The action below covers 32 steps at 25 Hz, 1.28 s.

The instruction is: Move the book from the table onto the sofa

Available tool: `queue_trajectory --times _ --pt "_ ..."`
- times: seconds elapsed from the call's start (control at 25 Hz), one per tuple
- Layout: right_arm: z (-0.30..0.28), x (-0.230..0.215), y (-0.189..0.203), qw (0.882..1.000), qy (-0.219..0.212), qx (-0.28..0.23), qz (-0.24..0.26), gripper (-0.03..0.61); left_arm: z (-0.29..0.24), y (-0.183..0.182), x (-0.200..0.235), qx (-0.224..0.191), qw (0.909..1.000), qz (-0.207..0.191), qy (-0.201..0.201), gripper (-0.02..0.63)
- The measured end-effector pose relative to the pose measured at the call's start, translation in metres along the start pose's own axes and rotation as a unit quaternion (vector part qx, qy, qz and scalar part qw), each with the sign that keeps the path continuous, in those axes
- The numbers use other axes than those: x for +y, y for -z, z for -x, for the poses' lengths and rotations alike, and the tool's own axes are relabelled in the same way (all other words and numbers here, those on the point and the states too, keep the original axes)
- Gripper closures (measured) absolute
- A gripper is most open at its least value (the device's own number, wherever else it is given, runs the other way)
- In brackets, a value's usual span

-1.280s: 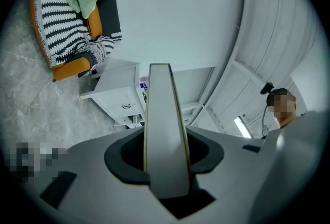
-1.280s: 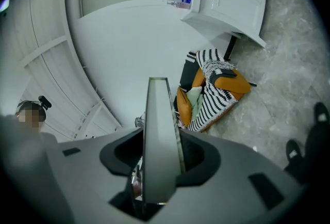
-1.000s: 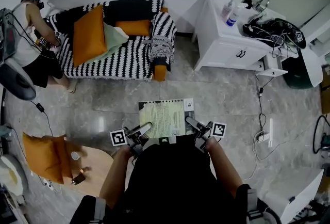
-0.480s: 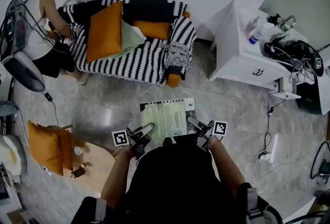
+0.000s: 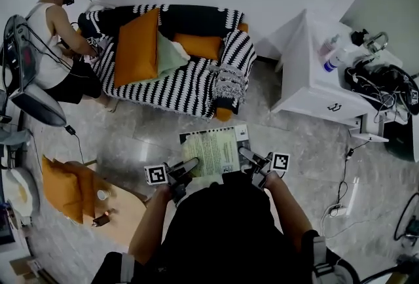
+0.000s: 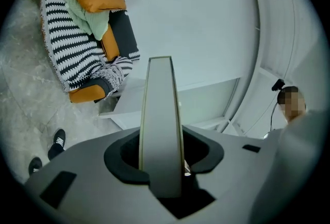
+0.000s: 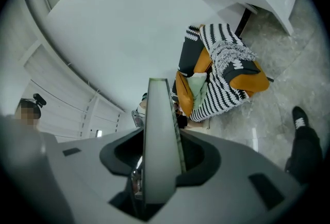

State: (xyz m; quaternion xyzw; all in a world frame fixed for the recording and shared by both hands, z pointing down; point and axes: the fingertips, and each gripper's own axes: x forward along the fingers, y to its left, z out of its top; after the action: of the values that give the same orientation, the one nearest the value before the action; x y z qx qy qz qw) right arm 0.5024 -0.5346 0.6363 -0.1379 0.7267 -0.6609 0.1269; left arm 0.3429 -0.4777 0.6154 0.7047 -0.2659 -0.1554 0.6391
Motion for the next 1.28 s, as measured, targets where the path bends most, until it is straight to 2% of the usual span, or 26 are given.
queue_trajectory --times 0.24,0.36,0.44,0.6,0.76,0.96,1.28 --pt "-0.002 -0.008 -0.036 1.000 -0.015 0.024 -0.004 0.400 -0.027 -0.007 -0.002 -0.029 0.9995 0.005 -0.013 0.445" --pt "-0.005 -0.019 -0.054 0.999 -0.009 0.041 0.001 0.400 -0.036 -0.016 0.003 -0.045 0.9985 -0.010 -0.029 0.445" --pt "-0.012 -0.012 -0.063 0.999 -0.022 0.043 0.006 0.399 -0.038 -0.022 0.003 -0.053 0.9982 -0.007 -0.028 0.445" --pt "-0.020 0.003 -0.074 0.999 -0.045 0.016 0.001 0.402 -0.044 -0.036 -0.005 -0.066 0.9978 0.008 0.004 0.445" --pt "-0.009 -0.016 -0.076 0.999 -0.028 -0.013 -0.040 0.402 -0.058 -0.050 0.001 -0.067 0.9977 0.008 0.006 0.445" --pt "-0.008 -0.020 -0.085 0.999 -0.015 -0.029 -0.043 0.402 -0.073 -0.072 0.008 -0.037 0.9992 0.011 0.015 0.445" --pt "-0.029 -0.010 -0.135 0.997 0.016 -0.075 -0.001 0.402 -0.109 -0.132 0.010 0.045 0.9978 0.003 0.047 0.445"
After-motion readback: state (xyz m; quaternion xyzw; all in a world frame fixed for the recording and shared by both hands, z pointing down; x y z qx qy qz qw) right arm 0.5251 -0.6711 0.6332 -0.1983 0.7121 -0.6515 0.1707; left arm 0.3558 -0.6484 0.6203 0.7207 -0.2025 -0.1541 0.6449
